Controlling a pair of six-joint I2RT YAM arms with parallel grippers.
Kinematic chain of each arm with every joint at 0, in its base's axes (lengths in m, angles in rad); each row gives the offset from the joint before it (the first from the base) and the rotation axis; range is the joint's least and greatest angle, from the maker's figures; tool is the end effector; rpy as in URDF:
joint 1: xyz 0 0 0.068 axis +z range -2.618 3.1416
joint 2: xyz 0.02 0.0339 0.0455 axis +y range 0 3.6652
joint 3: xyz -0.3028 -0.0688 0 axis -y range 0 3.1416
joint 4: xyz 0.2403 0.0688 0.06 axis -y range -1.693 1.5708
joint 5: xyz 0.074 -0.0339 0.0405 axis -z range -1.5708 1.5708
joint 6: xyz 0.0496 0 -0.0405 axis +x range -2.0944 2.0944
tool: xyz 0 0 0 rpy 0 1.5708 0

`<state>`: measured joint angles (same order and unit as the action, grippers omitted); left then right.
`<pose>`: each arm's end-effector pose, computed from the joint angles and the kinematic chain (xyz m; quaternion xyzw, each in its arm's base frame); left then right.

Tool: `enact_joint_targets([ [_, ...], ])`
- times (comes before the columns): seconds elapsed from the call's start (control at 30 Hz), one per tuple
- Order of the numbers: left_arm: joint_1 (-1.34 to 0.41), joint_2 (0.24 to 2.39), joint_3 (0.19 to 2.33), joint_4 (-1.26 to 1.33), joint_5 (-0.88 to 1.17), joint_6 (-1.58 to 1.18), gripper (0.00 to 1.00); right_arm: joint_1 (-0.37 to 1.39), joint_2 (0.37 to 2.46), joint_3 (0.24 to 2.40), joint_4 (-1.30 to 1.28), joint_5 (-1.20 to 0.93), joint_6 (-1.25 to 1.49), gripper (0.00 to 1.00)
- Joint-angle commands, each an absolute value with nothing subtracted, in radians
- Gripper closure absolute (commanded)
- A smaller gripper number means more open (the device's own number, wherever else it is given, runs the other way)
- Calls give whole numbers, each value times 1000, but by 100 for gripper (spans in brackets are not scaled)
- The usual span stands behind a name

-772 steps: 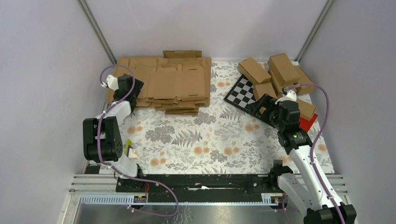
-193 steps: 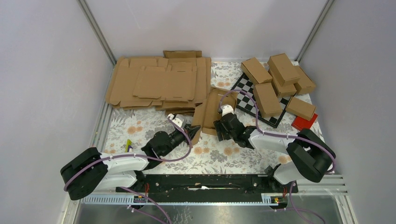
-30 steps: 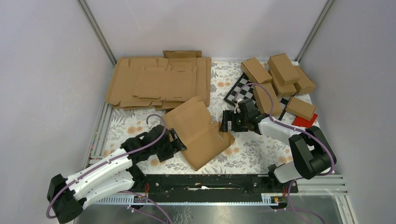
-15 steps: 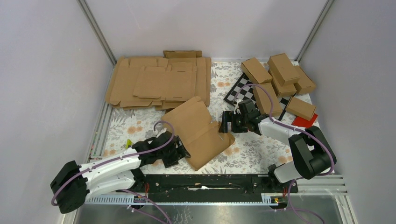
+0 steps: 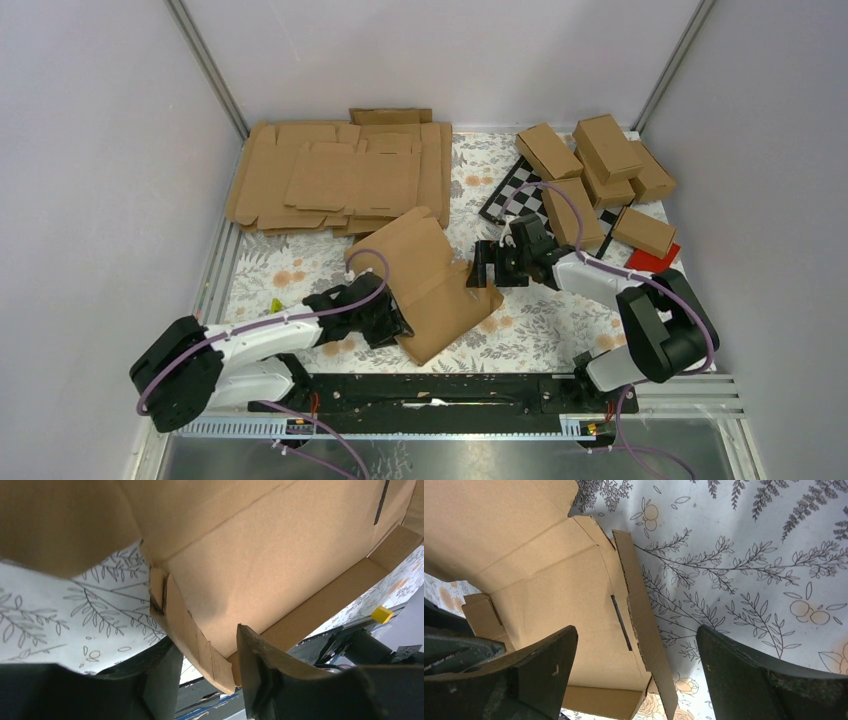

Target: Fold the paper box

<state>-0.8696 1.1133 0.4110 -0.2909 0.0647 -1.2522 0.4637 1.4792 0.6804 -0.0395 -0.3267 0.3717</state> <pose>0.1110 -0.1365 0.1723 -0.1731 0.9424 -0.2636 0.1119 0.2467 0.1412 0.1948 -0.1005 0.9176 0.2821 0.2614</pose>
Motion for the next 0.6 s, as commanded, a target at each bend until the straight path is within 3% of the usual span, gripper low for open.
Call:
enact_joint_targets([
  [0.0,-770,1183,461,-197,184,-1093,54,462,1431,649,-73,-335,381,4],
  [0.1,-671,1246,471,-140,337,-959,60,462,1393,617,-68,-350,410,4],
  [0.2,-631,1286,532,-206,346,-833,60,462,1340,578,-64,-353,444,4],
  [0.57,-626,1333,637,-333,307,-674,39,462,1197,512,-71,-379,500,3],
])
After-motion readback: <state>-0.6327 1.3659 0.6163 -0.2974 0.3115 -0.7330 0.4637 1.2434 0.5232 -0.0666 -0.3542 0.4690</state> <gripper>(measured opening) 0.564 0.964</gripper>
